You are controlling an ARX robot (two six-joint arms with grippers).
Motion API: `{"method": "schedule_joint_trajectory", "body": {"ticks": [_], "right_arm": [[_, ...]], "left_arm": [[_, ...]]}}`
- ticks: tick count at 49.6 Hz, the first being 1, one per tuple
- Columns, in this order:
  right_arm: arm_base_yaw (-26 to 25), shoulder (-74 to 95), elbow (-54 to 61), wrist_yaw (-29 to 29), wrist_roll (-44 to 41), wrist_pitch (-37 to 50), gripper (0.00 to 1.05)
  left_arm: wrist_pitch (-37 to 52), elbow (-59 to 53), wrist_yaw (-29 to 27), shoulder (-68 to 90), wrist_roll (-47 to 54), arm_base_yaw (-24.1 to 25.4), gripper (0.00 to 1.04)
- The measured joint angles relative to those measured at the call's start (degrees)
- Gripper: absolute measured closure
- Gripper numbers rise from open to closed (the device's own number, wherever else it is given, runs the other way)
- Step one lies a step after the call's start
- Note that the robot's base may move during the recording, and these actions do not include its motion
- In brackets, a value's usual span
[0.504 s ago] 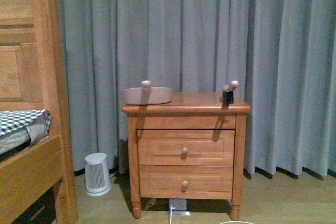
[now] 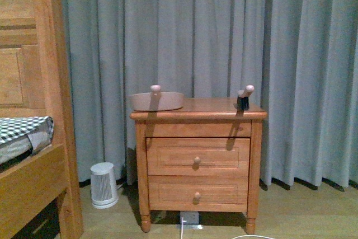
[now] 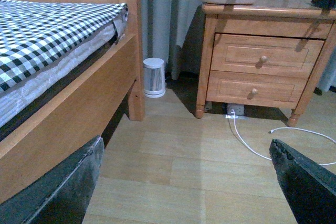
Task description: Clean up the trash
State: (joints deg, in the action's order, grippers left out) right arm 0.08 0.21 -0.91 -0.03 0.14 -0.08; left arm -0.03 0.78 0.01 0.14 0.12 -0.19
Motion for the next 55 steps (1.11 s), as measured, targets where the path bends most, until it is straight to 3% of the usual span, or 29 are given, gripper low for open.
{"method": "schedule_joint_trajectory", "body": {"ticks": [55], "right_arm": [[0.0,0.0,0.0,0.0,0.0,0.0,0.07]], "left_arm": [[0.0,0.0,0.0,0.0,0.0,0.0,0.08]]}}
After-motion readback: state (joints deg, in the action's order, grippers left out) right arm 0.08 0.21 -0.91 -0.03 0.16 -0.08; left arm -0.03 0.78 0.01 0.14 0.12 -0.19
